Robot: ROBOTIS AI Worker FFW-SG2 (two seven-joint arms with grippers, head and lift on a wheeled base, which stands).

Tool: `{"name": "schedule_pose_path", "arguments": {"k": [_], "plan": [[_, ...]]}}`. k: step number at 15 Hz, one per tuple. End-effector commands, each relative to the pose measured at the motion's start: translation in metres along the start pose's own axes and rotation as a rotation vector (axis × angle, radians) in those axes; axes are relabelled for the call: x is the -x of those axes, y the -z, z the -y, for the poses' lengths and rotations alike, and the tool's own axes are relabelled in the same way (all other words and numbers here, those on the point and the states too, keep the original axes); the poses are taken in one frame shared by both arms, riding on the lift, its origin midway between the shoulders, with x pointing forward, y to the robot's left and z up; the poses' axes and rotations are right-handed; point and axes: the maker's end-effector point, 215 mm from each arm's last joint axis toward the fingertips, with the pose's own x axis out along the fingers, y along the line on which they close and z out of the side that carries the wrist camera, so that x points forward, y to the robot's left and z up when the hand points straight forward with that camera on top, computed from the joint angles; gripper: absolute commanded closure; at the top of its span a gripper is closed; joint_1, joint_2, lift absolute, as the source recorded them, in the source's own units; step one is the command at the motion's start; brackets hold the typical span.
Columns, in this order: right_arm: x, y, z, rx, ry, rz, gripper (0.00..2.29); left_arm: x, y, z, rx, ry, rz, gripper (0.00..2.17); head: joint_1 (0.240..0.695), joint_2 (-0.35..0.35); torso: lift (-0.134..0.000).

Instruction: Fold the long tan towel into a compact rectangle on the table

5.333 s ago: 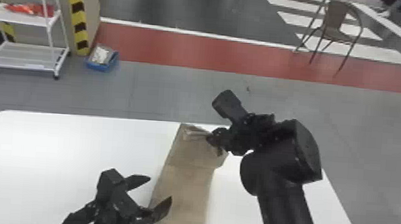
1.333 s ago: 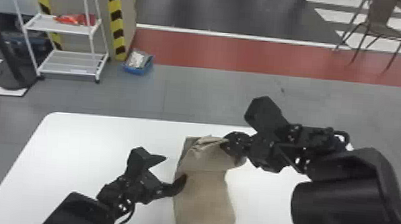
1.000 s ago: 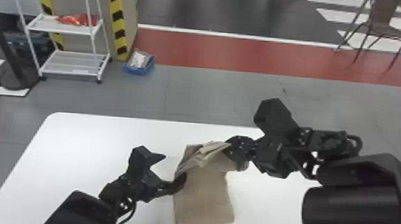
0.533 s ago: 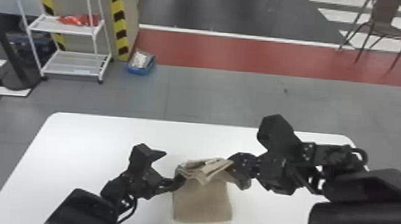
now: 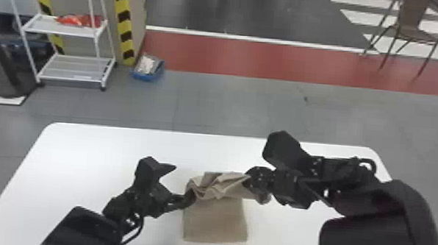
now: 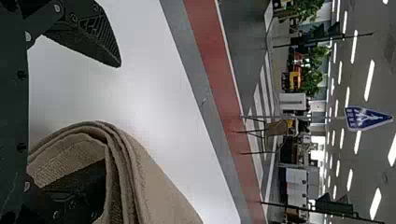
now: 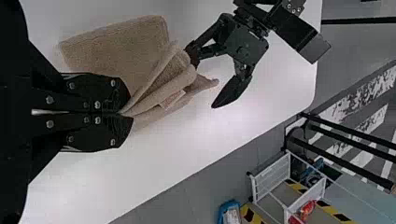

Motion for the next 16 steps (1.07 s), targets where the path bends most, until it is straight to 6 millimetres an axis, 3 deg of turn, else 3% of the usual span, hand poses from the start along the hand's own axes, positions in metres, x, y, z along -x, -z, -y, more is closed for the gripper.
{"name": "schedule_pose_path", "arguments": {"k": [1,4,7,10,16], "plan": [[-0.002,0.003,0.0,0.029,0.004,-0.024,1.48,-0.001,-0.002,0.001,0.001,0.001,0.003,0.2,0.695,-0.092,0.0],[-0.004,0.005,0.002,0.061,0.011,-0.051,1.48,-0.001,-0.002,0.001,0.001,0.001,0.003,0.2,0.695,-0.093,0.0],[0.003,-0.002,0.029,0.047,0.068,-0.03,1.48,-0.001,-0.003,0.002,-0.002,0.004,0.005,0.2,0.695,-0.096,0.0],[-0.003,0.006,0.045,0.026,0.102,-0.041,1.48,0.0,-0.003,0.002,-0.001,0.007,0.007,0.2,0.695,-0.102,0.0],[-0.014,0.011,0.059,-0.018,0.101,-0.042,1.48,-0.001,-0.005,0.009,-0.004,0.027,0.008,0.2,0.695,-0.109,0.0]]}}
